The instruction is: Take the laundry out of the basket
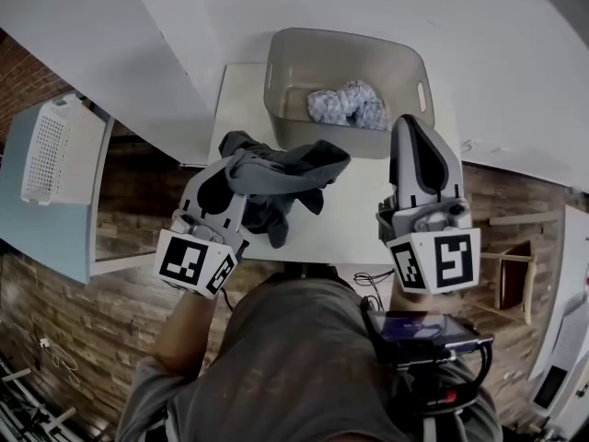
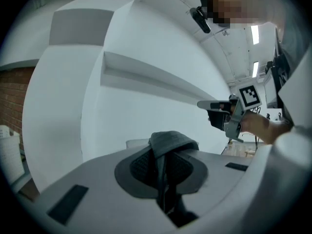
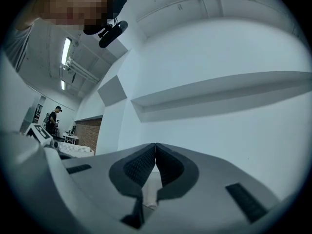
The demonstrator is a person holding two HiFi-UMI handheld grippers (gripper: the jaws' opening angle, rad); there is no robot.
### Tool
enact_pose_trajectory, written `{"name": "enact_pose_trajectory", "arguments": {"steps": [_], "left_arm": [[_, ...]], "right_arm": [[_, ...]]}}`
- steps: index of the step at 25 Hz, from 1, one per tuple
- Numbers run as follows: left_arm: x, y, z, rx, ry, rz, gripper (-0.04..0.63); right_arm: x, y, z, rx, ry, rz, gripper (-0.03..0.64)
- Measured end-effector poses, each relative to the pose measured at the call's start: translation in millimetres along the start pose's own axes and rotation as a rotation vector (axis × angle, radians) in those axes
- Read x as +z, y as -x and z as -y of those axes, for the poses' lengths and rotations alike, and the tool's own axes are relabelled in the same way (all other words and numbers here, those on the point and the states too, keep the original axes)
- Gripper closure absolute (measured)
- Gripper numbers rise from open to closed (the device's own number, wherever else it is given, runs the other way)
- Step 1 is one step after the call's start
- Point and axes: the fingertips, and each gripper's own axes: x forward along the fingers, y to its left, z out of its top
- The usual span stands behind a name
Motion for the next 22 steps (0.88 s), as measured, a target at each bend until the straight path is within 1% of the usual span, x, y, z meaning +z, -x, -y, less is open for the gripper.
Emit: {"name": "enact_pose_trajectory", "arguments": {"steps": [2,4,7,9,12,14,15,17,18,22], "left_arm": [[-20,-7,2,-0.009,0.013,-0.011,0.558],[-31,-11,4,-0.019,0.015,-0.001,0.558],[-36,-18,8,-0.026,0.005,0.017,0.558],[-38,-22,12,-0.031,-0.017,0.017,0.558],[-46,-30,20,-0.053,-0.053,-0.008,0.557],[-51,-35,27,-0.074,-0.058,-0.034,0.557],[-52,-37,31,-0.084,-0.056,-0.042,0.55],[-49,-41,38,-0.106,-0.049,-0.043,0.467],[-45,-42,41,-0.117,-0.045,-0.038,0.438],[-25,-48,44,-0.134,-0.02,0.003,0.436]], "right_arm": [[-1,2,3,-0.006,0.003,-0.007,0.609],[-2,3,6,-0.012,0.006,-0.011,0.609],[-2,2,9,-0.014,0.01,-0.015,0.609],[-4,2,9,-0.012,0.009,-0.021,0.609],[-7,-1,9,-0.006,0.006,-0.027,0.609],[-9,-3,9,-0.004,0.004,-0.029,0.609],[-10,-4,10,-0.003,0.003,-0.03,0.609],[-11,-5,13,-0.005,0.001,-0.029,0.609],[-11,-5,14,-0.007,-0.001,-0.029,0.609],[-14,-8,17,-0.007,-0.012,-0.03,0.609]]}}
